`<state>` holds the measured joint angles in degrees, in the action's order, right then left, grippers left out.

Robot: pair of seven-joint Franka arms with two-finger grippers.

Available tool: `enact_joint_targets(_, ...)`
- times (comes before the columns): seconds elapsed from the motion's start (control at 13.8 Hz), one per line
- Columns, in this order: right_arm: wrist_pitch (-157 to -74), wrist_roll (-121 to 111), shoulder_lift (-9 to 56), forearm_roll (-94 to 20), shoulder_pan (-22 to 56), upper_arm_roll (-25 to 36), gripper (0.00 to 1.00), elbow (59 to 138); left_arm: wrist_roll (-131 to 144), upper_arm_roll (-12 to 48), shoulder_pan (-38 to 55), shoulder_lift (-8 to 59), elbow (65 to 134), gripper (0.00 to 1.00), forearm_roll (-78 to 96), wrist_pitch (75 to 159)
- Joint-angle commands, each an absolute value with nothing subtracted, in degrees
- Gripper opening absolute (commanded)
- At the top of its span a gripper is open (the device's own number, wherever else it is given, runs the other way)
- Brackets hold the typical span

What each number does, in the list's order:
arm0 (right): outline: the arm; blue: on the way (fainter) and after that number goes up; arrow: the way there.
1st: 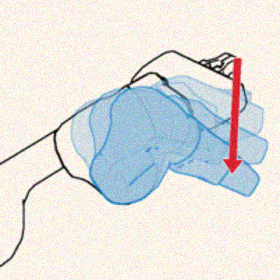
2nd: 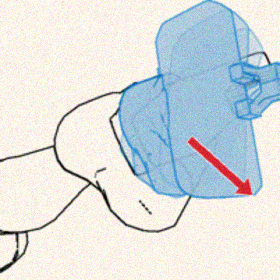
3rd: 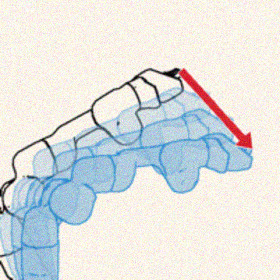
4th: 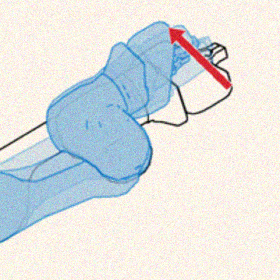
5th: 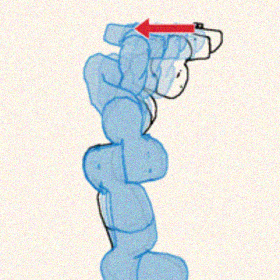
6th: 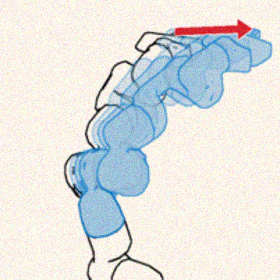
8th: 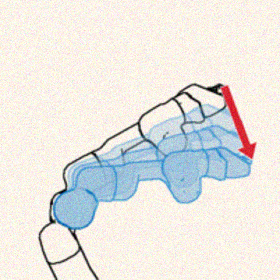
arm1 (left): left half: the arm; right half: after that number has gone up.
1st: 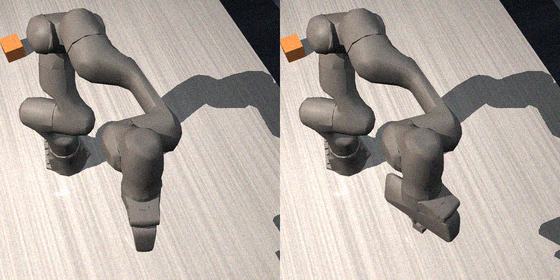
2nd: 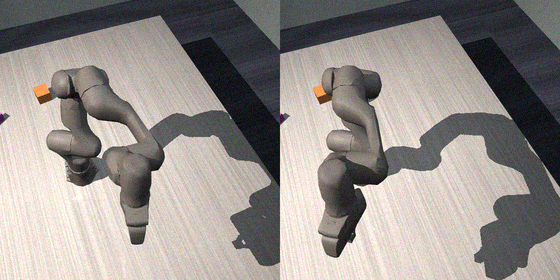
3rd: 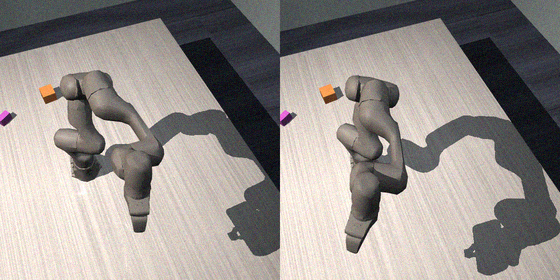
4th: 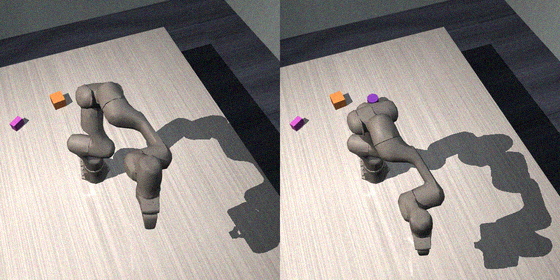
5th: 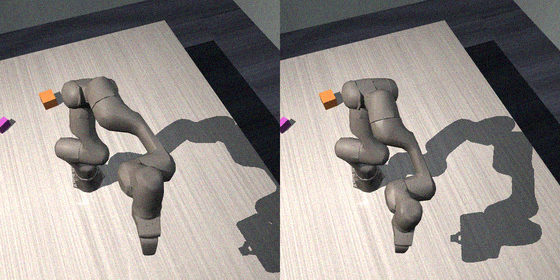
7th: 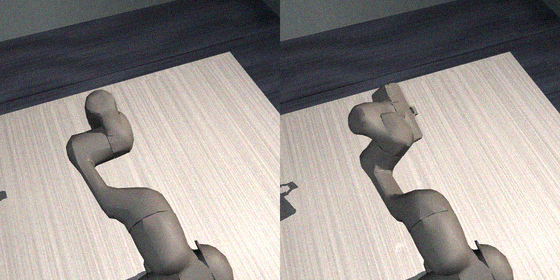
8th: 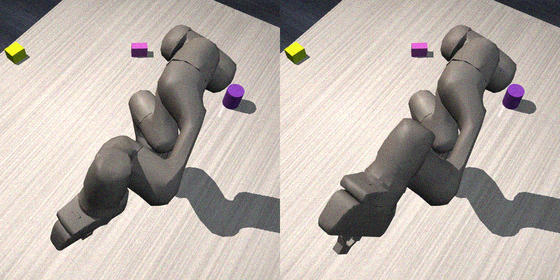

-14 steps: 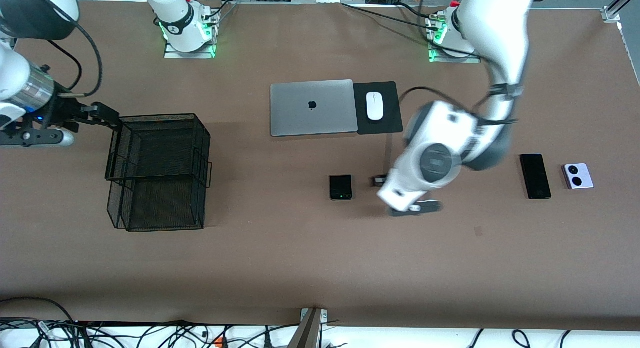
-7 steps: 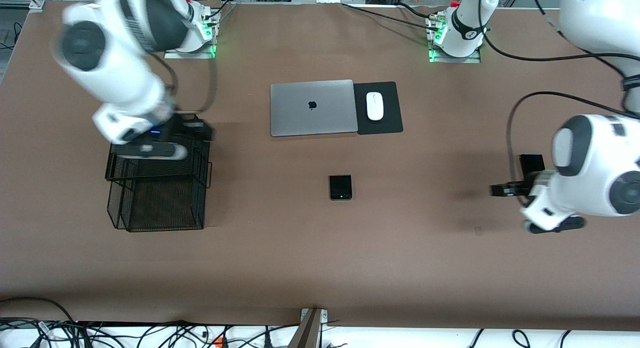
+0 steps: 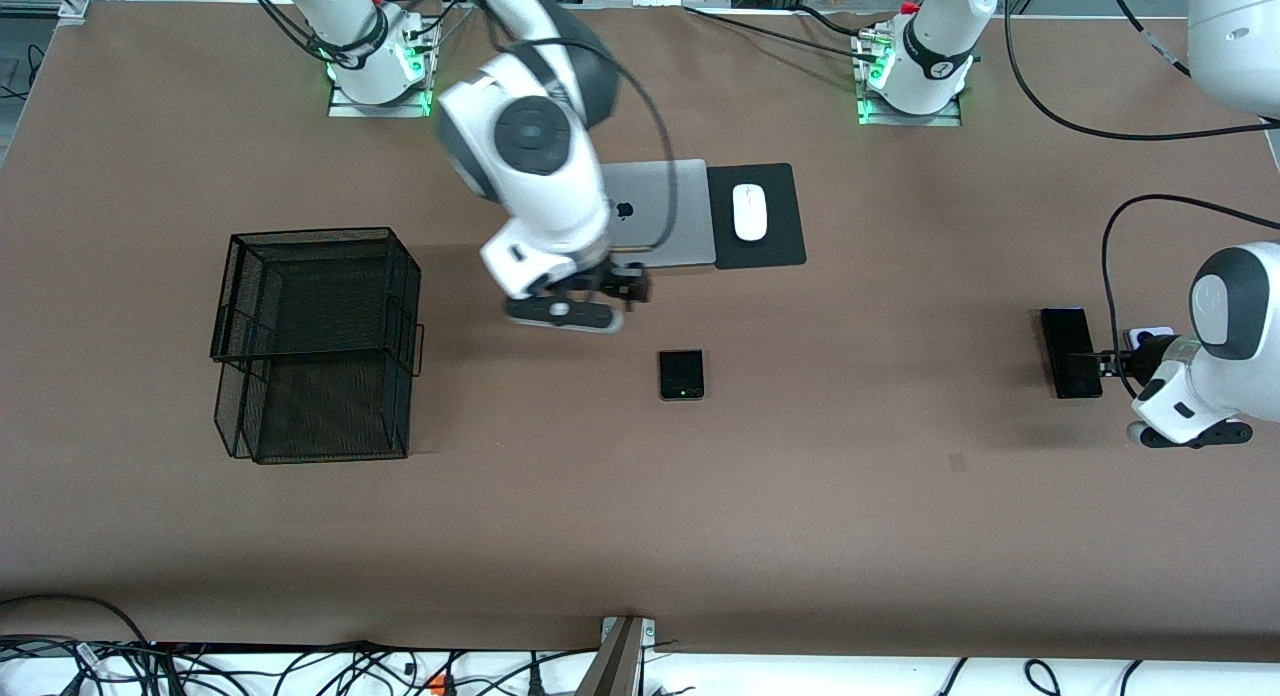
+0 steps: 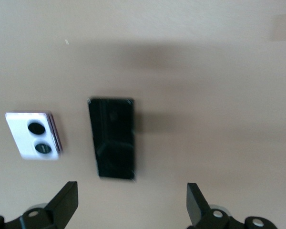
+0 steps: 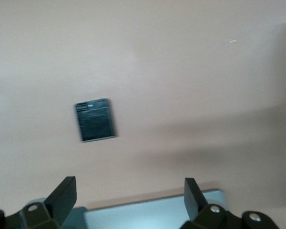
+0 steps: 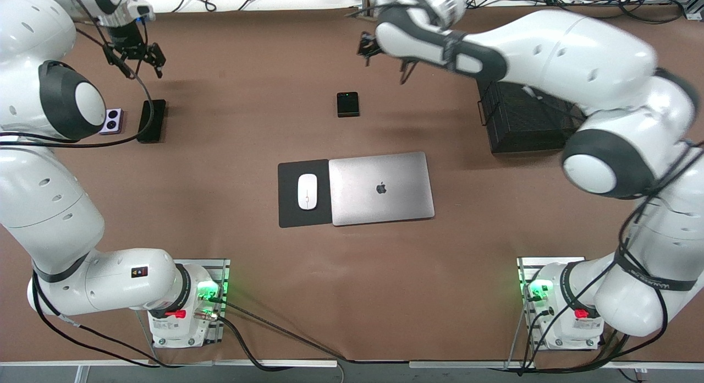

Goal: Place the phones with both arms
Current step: 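Move the right gripper to the flip phone while the left gripper reaches the tall phone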

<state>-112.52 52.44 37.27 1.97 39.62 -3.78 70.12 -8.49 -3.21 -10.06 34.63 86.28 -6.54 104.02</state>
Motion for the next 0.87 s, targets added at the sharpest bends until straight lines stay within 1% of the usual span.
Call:
enact_joint_targets(0.0, -113.46, 57.04, 46.12, 6.66, 44.72, -2.64, 1.0, 60.13, -15.1, -2.29, -14.05, 33.22, 95.68, 1.0, -7.73, 115.97)
enact_joint_targets(0.14, -116.79, 57.13, 48.94, 8.43, 46.84, -1.5, 1.0, 59.68, -17.31, -1.85, -16.51, 33.22, 101.66, 1.0, -6.95, 123.45)
enact_joint_targets(0.29, -121.44, 57.04, 52.28, 8.61, 47.11, -0.62, 1.0, 59.68, -17.4, -1.76, -16.96, 33.13, 106.06, 1.0, -6.86, 129.0)
enact_joint_targets(0.36, -124.34, 57.13, 54.12, 8.7, 47.54, -0.01, 1.0, 59.68, -17.4, -1.67, -16.96, 33.13, 106.69, 1.0, -6.68, 129.81)
enact_joint_targets(0.58, -129.62, 57.04, 58.52, 8.61, 51.76, 6.75, 1.0, 59.59, -17.4, -0.62, -17.14, 33.48, 107.05, 1.0, -5.1, 129.81)
enact_joint_targets(0.8, -133.58, 57.13, 60.99, 8.61, 52.29, 7.82, 1.0, 59.15, -17.49, -0.62, -17.57, 34.89, 106.96, 1.0, -5.1, 129.9)
